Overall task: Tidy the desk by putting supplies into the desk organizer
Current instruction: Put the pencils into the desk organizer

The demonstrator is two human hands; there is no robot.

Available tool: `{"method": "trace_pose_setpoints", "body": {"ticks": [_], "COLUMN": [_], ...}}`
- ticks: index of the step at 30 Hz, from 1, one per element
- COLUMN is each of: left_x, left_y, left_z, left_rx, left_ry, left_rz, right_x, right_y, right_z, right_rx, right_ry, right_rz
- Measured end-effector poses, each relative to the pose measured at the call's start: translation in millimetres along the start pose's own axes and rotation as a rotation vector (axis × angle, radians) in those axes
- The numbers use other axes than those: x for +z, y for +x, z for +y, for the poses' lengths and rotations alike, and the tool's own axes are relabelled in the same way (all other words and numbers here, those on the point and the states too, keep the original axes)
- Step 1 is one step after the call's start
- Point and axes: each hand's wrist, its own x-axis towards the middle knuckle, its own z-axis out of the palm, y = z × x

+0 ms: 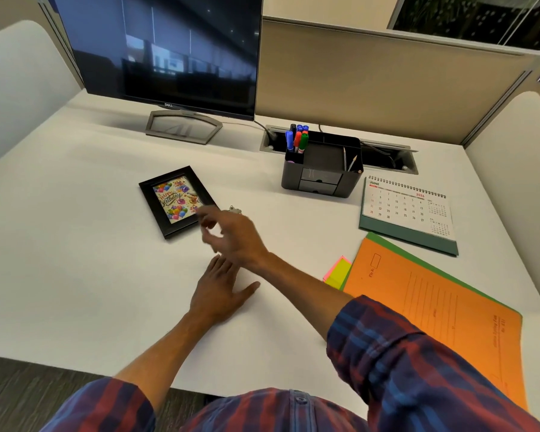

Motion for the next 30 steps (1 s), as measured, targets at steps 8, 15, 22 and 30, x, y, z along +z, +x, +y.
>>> {"method": "trace_pose_setpoints", "body": {"ticks": [8,15,22,30], "left_x": [-0.9,1.2,3.3,3.1], "left_y": [0.5,2.0,3.0,2.4], "left_z": [4.6,2.5,1.3,2.0], "left_rx": [0.158,0.170,0.177,0.165], "left_ry": [-0.050,-0.040,-0.026,-0.031], "left_rz": [0.084,0.089,0.107,0.104], "right_x": [-80.7,-179.1,-237.8,-232.4], "right_y": [4.9,10.3,8.8,7.5], "right_z": [58.1,103.8,138.2,159.5], "right_rx": [0.248,0.308,0.414,0.508], "right_ry": [0.052,-0.136,-0.270,-0.357], "right_rz": [0.302,0.671,0.783,0.625]}}
